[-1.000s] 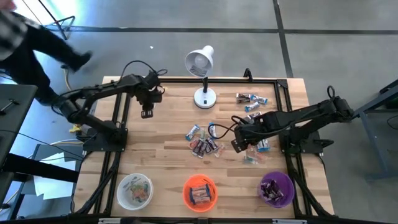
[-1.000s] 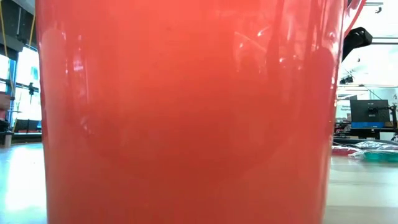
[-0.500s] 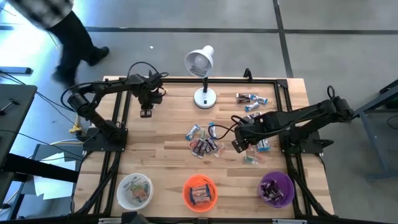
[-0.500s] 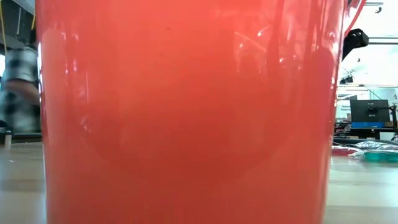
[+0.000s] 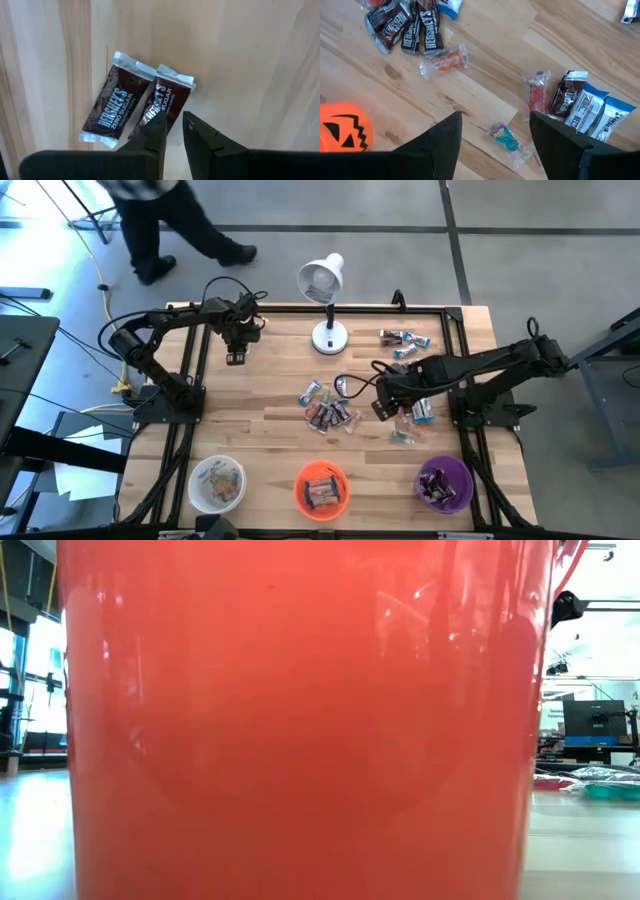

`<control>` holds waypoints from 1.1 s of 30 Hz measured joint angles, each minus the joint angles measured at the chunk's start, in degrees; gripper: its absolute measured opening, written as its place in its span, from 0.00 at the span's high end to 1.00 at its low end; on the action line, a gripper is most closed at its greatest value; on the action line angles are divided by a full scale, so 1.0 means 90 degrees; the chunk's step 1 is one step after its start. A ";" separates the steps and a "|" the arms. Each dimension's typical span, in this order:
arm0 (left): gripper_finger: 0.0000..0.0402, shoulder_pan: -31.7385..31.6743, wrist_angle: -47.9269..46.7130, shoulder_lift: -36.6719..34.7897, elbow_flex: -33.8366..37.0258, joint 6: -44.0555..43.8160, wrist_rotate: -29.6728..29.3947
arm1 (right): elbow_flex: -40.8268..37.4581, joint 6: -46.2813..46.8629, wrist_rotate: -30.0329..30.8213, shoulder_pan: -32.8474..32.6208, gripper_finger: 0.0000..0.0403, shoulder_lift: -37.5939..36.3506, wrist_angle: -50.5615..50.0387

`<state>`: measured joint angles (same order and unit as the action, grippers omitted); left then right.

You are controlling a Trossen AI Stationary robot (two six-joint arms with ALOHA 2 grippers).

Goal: Organize candy in baskets
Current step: Put the brown chocolate bar into the purple bucket

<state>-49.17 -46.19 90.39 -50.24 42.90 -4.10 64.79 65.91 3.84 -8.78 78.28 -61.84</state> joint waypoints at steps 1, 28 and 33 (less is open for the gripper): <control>0.88 0.0002 0.0013 0.0000 0.0000 0.0002 0.0000 | 0.0000 -0.0014 0.0000 0.0019 0.44 0.0000 0.0002; 0.87 0.0005 0.0413 0.0273 0.0002 -0.0205 0.0075 | 0.0000 -0.0041 -0.0075 0.0158 0.44 0.0002 0.0007; 0.84 -0.0090 0.0401 0.0530 -0.0030 -0.0189 0.0070 | 0.0000 -0.0041 -0.0073 0.0158 0.44 0.0002 0.0008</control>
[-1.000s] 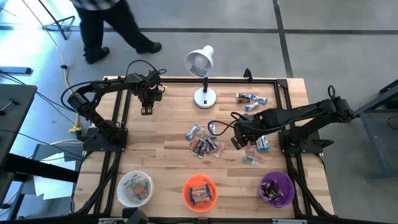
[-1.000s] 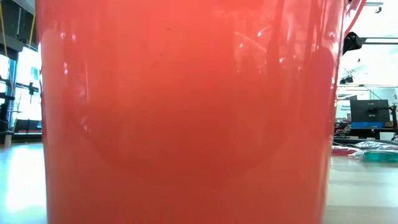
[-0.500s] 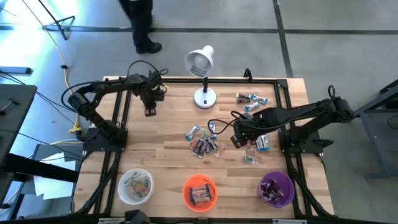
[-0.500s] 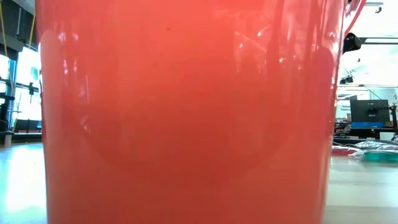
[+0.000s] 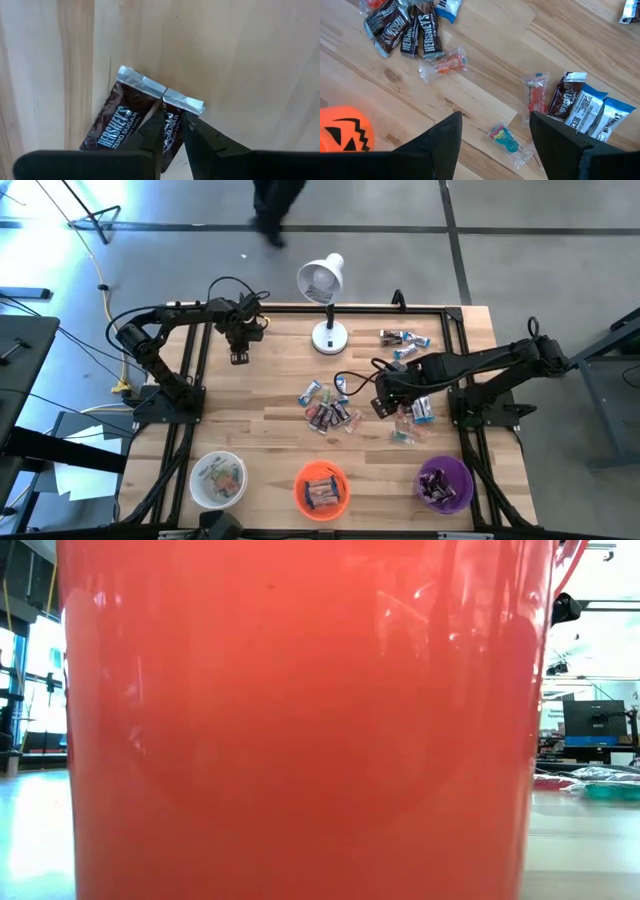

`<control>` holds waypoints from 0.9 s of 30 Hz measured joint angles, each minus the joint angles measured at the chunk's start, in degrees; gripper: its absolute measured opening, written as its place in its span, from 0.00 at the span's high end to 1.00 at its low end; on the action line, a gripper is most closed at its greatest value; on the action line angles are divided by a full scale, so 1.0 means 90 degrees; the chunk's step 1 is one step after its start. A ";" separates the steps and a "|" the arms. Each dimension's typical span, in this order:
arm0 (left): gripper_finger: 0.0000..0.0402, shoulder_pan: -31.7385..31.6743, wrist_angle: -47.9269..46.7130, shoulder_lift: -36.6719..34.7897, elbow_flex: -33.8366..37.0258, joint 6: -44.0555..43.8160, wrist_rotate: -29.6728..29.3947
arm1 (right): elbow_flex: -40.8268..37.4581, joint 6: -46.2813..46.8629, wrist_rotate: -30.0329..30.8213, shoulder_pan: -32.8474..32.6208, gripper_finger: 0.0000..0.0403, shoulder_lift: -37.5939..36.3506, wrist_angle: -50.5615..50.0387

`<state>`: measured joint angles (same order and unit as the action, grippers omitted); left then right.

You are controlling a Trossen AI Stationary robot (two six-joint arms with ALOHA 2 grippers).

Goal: Organize candy in baskets
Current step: Put the brown chocolate bar into the purple bucket

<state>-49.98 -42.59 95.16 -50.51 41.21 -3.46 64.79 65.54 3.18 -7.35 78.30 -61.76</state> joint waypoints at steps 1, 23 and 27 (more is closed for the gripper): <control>0.83 -0.0002 0.0023 0.0021 -0.0001 -0.0002 0.0000 | 0.0000 -0.0001 0.0000 0.0000 0.44 0.0000 0.0001; 1.00 0.0012 -0.0004 0.0057 0.0010 -0.2069 0.1020 | 0.0000 -0.0015 0.0027 0.0000 0.44 0.0000 0.0006; 1.00 0.0019 -0.0042 -0.0086 0.0041 -0.2405 0.1451 | 0.0000 -0.0025 0.0025 0.0000 0.44 0.0000 0.0006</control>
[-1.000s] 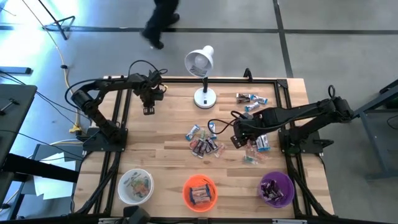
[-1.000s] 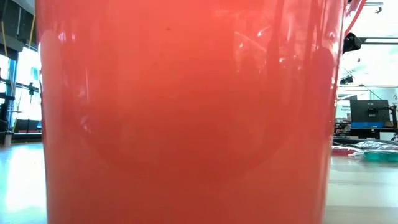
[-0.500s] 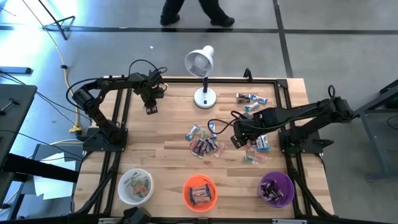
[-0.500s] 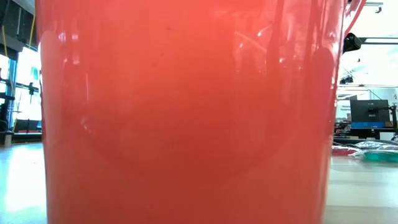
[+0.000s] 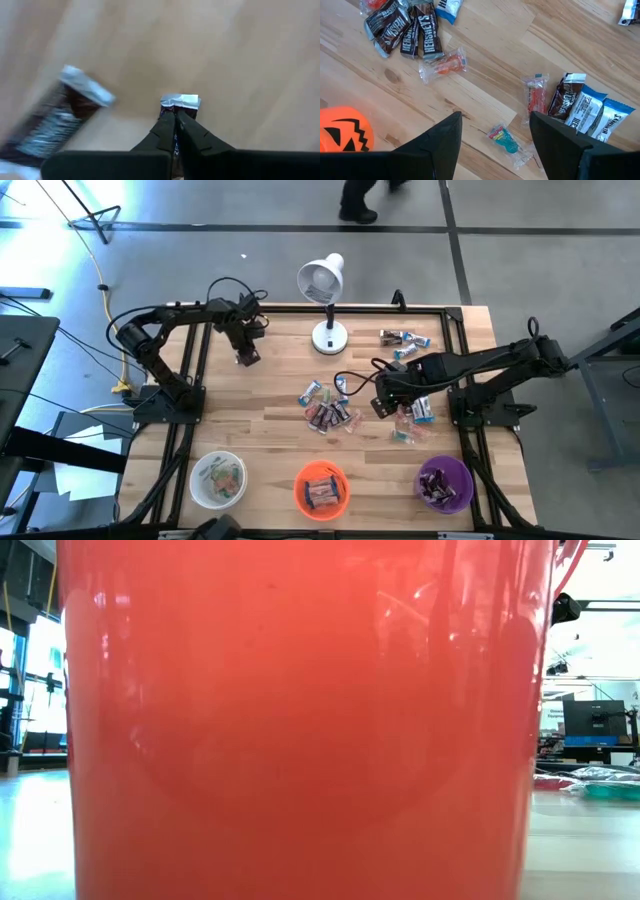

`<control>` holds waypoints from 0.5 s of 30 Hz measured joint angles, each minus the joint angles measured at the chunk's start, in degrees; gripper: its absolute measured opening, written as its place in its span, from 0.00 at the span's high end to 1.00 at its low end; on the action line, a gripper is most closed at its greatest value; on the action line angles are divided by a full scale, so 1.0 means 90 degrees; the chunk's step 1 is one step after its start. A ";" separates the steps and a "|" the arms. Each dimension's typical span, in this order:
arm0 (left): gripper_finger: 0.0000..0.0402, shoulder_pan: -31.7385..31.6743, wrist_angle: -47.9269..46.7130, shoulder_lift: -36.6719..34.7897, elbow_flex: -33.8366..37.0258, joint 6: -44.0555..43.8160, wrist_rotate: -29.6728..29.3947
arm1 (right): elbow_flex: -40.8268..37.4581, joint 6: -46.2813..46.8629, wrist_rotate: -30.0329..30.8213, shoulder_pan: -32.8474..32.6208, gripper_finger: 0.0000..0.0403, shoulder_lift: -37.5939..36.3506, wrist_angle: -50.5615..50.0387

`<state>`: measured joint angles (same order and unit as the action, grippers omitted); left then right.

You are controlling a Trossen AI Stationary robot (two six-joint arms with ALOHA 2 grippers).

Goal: Organize candy in baskets
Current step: Put the brown chocolate bar into the purple bucket

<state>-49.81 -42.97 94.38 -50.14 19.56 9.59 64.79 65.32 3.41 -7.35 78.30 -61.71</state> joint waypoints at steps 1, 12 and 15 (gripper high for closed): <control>1.00 0.0005 -0.0026 -0.0069 0.0015 -0.0046 0.0119 | 0.0000 0.0000 0.0002 0.0000 0.44 0.0000 0.0000; 1.00 0.0487 0.0239 -0.1300 -0.0004 -0.1377 0.1380 | 0.0000 0.0019 0.0204 0.0000 0.44 0.0000 0.0380; 1.00 0.0857 0.0819 -0.1802 -0.0006 -0.2327 0.1751 | 0.0000 -0.0089 0.0333 0.0068 0.44 0.0000 0.1001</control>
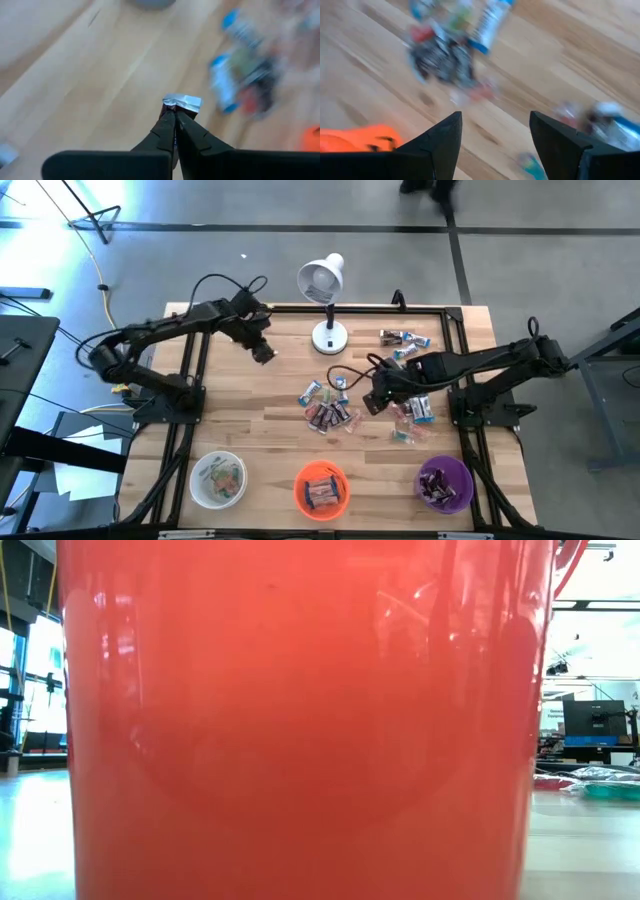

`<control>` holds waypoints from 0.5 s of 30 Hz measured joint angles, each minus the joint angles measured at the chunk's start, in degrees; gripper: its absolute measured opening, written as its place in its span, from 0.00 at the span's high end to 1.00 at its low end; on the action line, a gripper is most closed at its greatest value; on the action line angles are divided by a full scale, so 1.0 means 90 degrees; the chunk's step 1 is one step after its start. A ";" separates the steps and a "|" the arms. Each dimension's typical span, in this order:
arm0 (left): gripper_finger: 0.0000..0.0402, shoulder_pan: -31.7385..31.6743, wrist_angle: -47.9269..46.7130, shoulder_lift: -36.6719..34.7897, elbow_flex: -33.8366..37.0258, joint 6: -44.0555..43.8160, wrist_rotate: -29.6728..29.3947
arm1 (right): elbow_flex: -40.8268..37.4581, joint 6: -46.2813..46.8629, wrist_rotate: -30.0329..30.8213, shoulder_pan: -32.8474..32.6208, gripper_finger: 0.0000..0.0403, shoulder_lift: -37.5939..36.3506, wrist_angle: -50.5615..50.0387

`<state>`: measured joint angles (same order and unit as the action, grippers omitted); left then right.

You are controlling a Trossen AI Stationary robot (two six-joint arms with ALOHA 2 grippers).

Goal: Organize candy in baskets
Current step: Put the brown chocolate bar into the purple bucket

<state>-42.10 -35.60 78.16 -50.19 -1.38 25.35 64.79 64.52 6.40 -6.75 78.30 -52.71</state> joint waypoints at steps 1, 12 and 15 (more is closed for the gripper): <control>1.00 0.0152 0.0267 -0.0170 0.0000 -0.0326 0.0066 | 0.0000 -0.0067 0.0062 0.0034 0.44 0.0000 0.0282; 1.00 0.1610 0.3869 -0.1403 -0.0012 -0.2828 -0.0590 | 0.0000 -0.1475 0.1996 0.0575 0.44 0.0017 0.3644; 1.00 0.1846 0.4433 -0.1397 -0.0019 -0.3170 -0.0877 | 0.0000 -0.2009 0.2258 0.0664 0.44 0.0019 0.4595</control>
<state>-25.48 4.30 65.59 -50.37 -29.91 17.46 64.79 46.44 26.72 -0.77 78.48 -11.35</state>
